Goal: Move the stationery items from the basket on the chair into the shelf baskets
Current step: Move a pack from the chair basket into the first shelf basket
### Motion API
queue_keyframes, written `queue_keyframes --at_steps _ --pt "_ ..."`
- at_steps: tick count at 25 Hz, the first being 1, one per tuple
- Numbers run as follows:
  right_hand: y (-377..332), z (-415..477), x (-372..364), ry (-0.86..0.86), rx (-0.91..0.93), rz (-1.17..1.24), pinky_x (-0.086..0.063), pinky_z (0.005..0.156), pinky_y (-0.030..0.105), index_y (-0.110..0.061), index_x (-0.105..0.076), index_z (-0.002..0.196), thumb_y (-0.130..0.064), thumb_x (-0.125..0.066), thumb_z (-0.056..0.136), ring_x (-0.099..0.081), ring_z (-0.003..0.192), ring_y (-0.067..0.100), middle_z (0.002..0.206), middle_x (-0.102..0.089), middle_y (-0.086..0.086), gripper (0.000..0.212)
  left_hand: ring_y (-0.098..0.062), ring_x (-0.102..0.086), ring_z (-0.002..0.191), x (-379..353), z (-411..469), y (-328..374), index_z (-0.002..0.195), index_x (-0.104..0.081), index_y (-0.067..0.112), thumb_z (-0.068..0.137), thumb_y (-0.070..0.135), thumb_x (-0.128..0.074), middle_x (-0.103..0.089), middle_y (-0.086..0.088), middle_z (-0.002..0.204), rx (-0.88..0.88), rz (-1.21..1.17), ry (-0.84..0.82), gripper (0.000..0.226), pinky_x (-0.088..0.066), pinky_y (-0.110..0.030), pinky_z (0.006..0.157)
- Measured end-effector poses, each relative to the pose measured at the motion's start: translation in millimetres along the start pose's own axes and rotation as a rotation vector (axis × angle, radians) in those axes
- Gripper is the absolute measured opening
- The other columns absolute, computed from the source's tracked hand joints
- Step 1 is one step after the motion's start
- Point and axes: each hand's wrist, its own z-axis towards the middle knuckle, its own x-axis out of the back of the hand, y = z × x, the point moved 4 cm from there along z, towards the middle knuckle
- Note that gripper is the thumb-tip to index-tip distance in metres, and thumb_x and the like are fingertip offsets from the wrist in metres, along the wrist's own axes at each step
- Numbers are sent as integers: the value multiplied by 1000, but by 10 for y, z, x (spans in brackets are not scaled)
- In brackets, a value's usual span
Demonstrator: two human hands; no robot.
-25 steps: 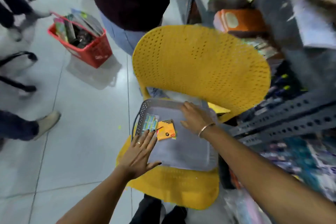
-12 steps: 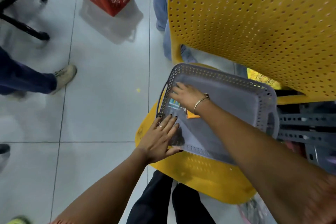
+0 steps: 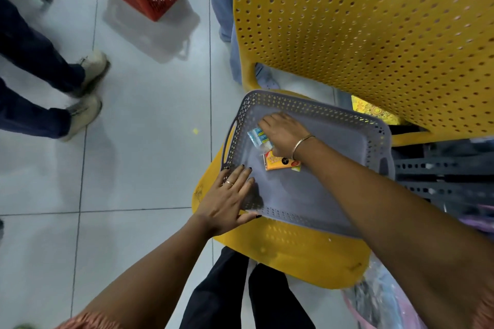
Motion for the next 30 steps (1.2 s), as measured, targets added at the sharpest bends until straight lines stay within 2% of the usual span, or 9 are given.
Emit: queue_keyframes --at_steps 3,9,13,15,17,19,24,27,30 --pt "177 -346 270 40 -87 79 -41 95 41 -6 -43 123 -18 -66 71 -45 116 33 125 -50 16 58 -32 -35 132 186 31 32 132 -48 4 88 69 -24 -43 -17 141 -25 27 9 82 -15 -47 107" --pt "720 -1546 1242 225 -336 140 -44 91 42 -4 -44 125 -29 -64 74 -44 118 32 123 -50 17 60 -29 -29 133 1297 549 359 131 -48 3 89 70 -19 -40 -17 143 -144 30 186 84 -13 -46 107" --pt "896 -2663 1990 378 -496 148 -46 91 45 -3 -45 124 -38 -60 72 -46 113 33 119 -52 18 65 -30 -34 129 2104 874 1017 128 -46 3 89 69 -18 -44 -18 139 -317 44 271 82 -5 -42 108" --pt "920 -3280 2309 448 -596 128 -46 90 45 -3 -47 122 -36 -63 72 -48 113 33 118 -53 18 62 -31 -35 129 2484 978 1515 130 -43 5 89 68 -21 -45 -17 139 -439 80 355 79 -9 -44 107" --pt "874 -3865 2515 489 -697 114 -46 90 43 -5 -46 123 -38 -63 72 -47 114 32 120 -53 17 63 -30 -32 130 2822 1021 2025 128 -50 3 86 65 -29 -46 -18 138 -563 101 435 77 -19 -48 104" --pt "787 -4395 2620 514 -775 95 -47 90 43 -6 -45 124 -45 -55 69 -48 113 32 120 -53 16 68 -31 -34 128 3101 1029 2514 124 -55 0 87 63 -27 -49 -20 135 -676 124 501 78 -24 -50 100" --pt "626 -5563 2640 591 -1013 102 -47 86 42 -8 -45 122 -29 -67 69 -47 112 30 118 -53 13 61 -32 -40 124 3469 1041 3517 122 -56 0 91 64 -16 -52 -19 132 -875 177 526 82 -24 -48 101" --pt "605 -6190 2514 606 -1175 145 -44 91 39 -8 -45 123 -34 -65 70 -46 115 29 120 -52 13 63 -31 -48 120 3495 1122 3957 122 -57 4 84 67 -29 -53 -16 132 -953 175 502 79 -36 -46 99" --pt "638 -6762 2238 565 -1361 228 -40 98 36 -8 -44 127 -38 -69 74 -44 122 30 128 -50 14 66 -27 -59 110 3450 1280 4242 113 -65 6 71 71 -41 -61 -13 122 -984 233 402 81 -50 -41 85"
